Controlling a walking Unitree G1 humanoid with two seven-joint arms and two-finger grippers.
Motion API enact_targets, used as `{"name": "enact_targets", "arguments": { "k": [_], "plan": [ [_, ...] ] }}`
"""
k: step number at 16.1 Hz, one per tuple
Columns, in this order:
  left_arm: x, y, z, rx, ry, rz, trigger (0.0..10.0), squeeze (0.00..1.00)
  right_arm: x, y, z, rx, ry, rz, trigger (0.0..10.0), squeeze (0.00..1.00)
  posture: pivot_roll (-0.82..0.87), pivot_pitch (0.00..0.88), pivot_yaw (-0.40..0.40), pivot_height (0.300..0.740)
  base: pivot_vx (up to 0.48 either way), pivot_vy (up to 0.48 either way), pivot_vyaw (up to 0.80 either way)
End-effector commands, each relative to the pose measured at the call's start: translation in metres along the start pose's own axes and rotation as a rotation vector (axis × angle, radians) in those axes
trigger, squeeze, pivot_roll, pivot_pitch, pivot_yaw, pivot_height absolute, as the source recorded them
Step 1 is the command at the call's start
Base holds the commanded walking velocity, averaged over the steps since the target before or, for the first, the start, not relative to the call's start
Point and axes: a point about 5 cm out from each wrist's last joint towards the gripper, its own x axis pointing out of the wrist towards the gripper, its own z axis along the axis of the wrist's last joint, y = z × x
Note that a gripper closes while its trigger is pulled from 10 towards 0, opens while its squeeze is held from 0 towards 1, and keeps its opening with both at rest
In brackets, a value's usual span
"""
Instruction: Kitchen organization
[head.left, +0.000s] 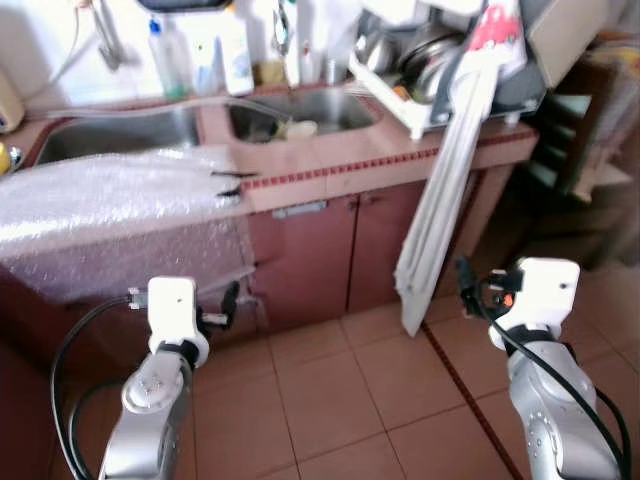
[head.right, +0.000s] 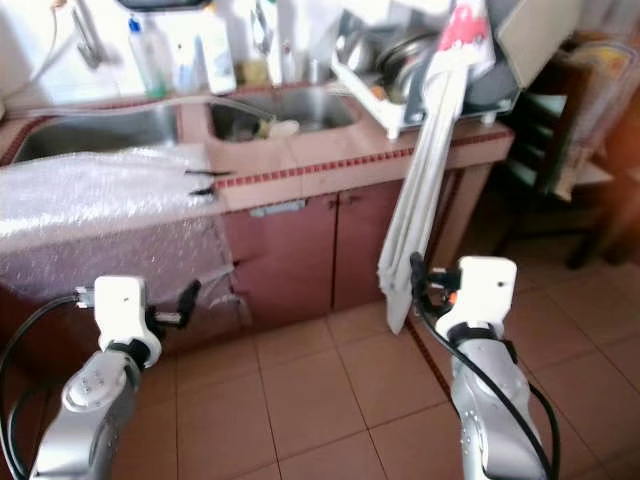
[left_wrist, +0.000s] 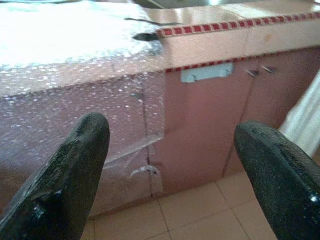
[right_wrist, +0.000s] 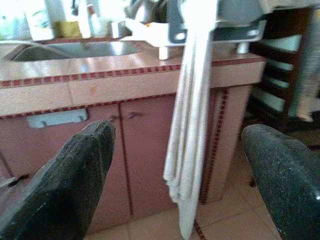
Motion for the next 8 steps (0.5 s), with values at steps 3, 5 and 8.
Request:
{"name": "enact_targets", "arguments": {
  "k": [3, 5, 8],
  "plan": [
    [0.0021, 0.0059, 0.0027, 0.014, 0.007, 0.016, 10.0, 0.0, 0.0056, 0.0052, 0.0038, 0.016, -0.012, -0.003, 10.0, 0.0, -0.07, 0.013, 0.015, 0.74, 0.0, 0.363, 0.0],
    [0.0025, 0.0054, 0.0037, 0.02, 0.005, 0.013, 10.0, 0.0, 0.0051, 0.0057, 0.0034, 0.017, -0.013, -0.004, 10.0, 0.0, -0.07, 0.013, 0.017, 0.74, 0.0, 0.364, 0.0],
    [0.0025, 0.0014, 0.0085, 0.013, -0.02, -0.024, 10.0, 0.0, 0.0043, 0.0066, 0.0011, 0.019, -0.008, -0.007, 10.0, 0.0, -0.07, 0.013, 0.018, 0.74, 0.0, 0.0, 0.0]
  ]
}}
